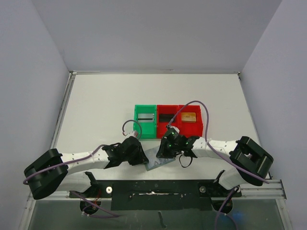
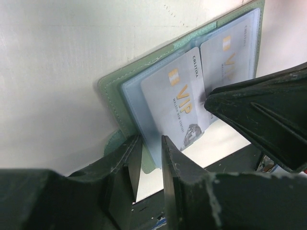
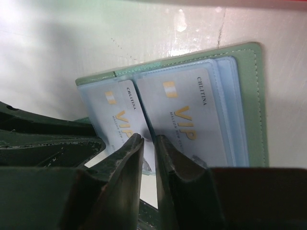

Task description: Take the credit cards out of the card holder

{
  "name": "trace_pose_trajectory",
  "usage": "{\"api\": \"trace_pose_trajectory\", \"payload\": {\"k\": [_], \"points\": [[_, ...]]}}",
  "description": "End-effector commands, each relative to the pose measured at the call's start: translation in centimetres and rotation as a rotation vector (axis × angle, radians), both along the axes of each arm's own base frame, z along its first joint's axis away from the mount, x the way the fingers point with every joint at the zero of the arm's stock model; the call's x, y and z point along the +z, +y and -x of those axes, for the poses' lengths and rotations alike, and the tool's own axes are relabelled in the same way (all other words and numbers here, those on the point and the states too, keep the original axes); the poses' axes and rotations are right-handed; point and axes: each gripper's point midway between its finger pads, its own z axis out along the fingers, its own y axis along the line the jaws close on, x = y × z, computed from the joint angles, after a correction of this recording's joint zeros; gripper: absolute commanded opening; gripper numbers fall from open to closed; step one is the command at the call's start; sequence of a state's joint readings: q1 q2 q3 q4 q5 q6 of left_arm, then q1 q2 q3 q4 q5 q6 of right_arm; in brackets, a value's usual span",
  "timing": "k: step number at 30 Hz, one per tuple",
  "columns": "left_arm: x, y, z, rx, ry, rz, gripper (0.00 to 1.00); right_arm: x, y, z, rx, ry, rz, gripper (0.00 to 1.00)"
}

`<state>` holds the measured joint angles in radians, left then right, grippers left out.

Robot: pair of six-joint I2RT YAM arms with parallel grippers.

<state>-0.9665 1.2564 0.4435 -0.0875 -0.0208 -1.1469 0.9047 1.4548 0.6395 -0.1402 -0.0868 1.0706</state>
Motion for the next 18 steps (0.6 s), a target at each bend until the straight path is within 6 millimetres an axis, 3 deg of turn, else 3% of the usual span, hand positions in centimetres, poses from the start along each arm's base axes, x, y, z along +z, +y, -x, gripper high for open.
{"api": "trace_pose_trajectory", "payload": {"k": [1,8,18], "points": [[-2.6,2.8,0.1,-0.01,-0.012,-0.164,0.23,0.8,0.9,-0.6,-0.006,-0.033,-0.045,0.19],[-2.3,3.1,-0.4,-0.018,-0.026,-0.22,0.21,0.9,1.2,-0.2,0.01,-0.023,-0.072,0.22],[-2.9,2.9,-0.5,-0.067,-0.007,-0.275,0.18,3.2,2.8,-0.1,0.017,-0.053,-0.242,0.21]]}}
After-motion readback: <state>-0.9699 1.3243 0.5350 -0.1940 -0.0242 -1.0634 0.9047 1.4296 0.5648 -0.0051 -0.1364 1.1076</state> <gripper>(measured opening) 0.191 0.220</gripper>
